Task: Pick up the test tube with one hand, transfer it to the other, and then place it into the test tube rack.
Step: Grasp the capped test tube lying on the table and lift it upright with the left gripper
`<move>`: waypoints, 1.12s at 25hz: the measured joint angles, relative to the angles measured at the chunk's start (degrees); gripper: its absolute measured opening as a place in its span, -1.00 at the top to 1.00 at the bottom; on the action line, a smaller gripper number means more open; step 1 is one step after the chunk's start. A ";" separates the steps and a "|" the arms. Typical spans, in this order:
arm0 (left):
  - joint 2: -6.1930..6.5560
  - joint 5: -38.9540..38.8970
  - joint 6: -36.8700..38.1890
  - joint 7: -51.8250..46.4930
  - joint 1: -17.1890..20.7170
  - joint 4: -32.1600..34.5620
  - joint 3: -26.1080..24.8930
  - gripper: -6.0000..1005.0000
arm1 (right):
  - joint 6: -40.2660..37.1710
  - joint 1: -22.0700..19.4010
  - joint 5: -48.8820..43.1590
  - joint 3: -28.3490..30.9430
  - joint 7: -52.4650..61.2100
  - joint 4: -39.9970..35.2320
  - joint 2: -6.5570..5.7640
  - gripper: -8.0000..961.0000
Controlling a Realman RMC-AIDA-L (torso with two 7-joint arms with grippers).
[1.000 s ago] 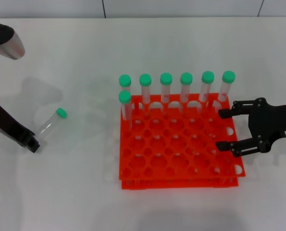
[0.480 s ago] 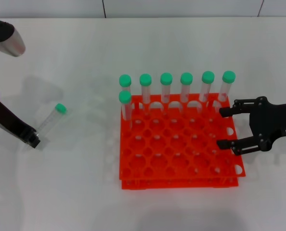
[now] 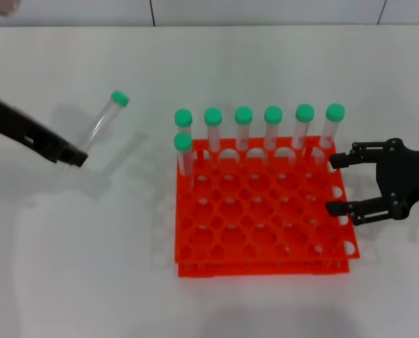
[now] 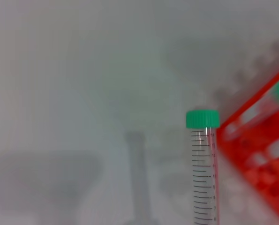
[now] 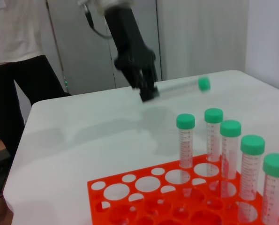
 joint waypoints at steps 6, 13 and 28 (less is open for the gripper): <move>-0.68 -10.71 2.41 0.23 4.09 12.99 -0.17 0.61 | -0.16 -0.28 0.05 0.09 0.29 0.00 -0.05 -0.69; -3.43 -17.59 -2.40 10.23 6.57 14.48 -0.18 0.61 | -0.95 -0.31 0.11 0.07 0.42 -0.01 0.10 -0.70; -3.42 -33.55 -13.45 38.04 0.19 -15.20 2.86 0.61 | -3.13 -0.35 1.04 2.85 0.53 0.13 0.76 -0.70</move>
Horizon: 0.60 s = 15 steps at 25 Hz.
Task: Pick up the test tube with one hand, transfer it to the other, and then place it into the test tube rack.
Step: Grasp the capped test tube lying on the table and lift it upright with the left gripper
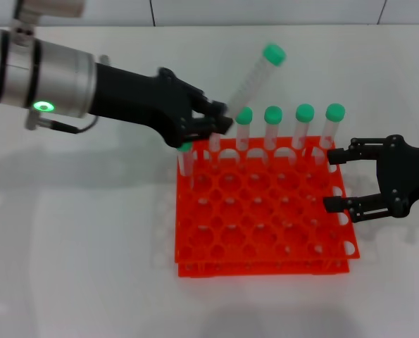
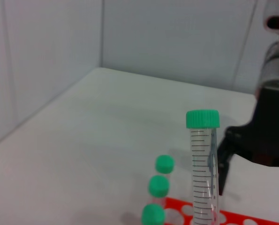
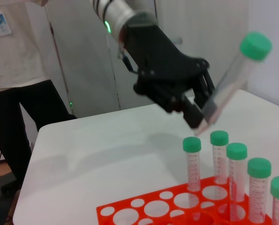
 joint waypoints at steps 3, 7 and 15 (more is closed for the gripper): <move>-0.10 0.27 0.01 2.35 -2.10 -3.83 0.14 0.61 | 0.00 0.01 0.00 0.08 0.00 0.00 0.20 -0.69; -0.23 0.50 0.52 5.35 -4.04 -7.27 0.57 0.61 | 0.00 0.02 0.00 0.14 -0.13 0.10 0.42 -0.69; -0.34 2.05 0.29 6.38 -3.67 -7.38 0.70 0.61 | 0.31 -0.10 -0.01 0.30 -0.42 0.17 0.97 -0.70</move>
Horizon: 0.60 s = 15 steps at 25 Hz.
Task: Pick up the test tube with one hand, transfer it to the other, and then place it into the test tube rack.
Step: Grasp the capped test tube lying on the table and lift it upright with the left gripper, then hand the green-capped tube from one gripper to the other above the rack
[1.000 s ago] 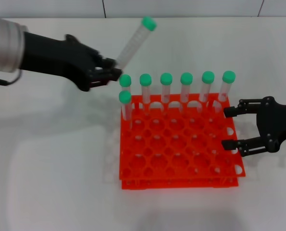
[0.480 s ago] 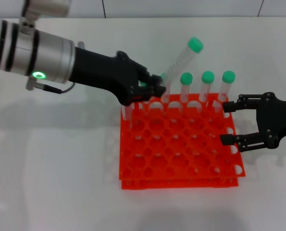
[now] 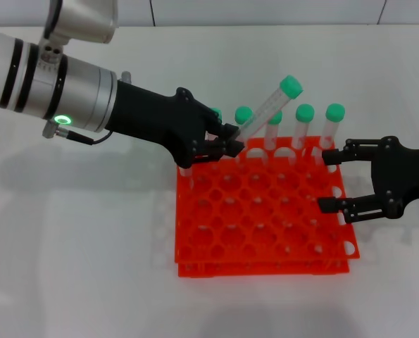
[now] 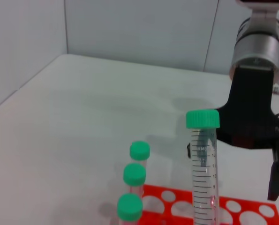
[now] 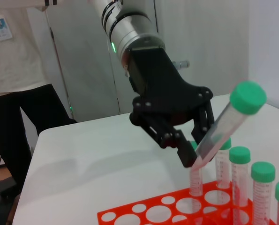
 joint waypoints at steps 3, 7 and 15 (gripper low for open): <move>-0.10 0.35 -0.30 0.70 0.28 -0.61 0.00 0.61 | 0.35 0.02 0.21 0.01 0.03 0.00 0.24 -0.70; -0.14 0.41 -1.15 1.77 0.21 -1.93 0.00 0.61 | 0.41 0.05 0.47 0.01 0.12 0.00 0.36 -0.70; -0.17 -0.16 -2.61 5.06 0.40 -3.15 -0.11 0.61 | 0.17 0.41 0.65 2.25 0.35 0.67 0.65 -0.70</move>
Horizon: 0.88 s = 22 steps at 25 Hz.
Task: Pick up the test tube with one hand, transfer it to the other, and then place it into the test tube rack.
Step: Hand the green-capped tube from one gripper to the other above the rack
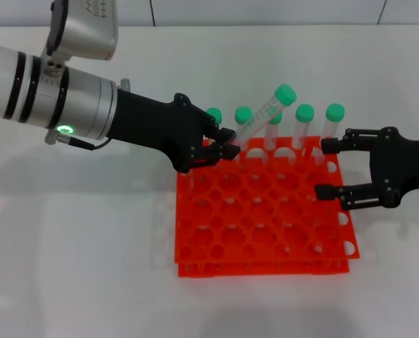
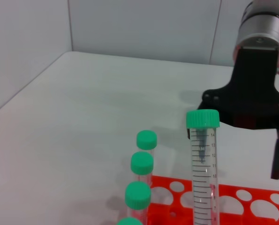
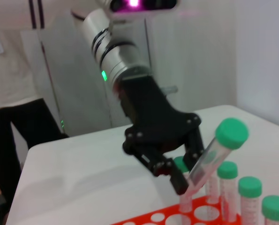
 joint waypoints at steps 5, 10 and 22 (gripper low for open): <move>-0.05 -0.87 -0.03 2.69 0.10 -1.23 -0.08 0.61 | 0.21 0.29 0.94 1.32 0.98 0.81 0.03 -0.70; -0.05 -2.08 -0.03 4.74 0.10 -2.71 -0.07 0.61 | 0.22 0.27 2.09 1.57 1.89 0.93 0.01 -0.69; -0.05 -3.19 -0.52 7.10 -0.35 -4.90 -0.20 0.61 | 0.32 0.37 6.39 3.52 8.35 1.14 0.18 -0.70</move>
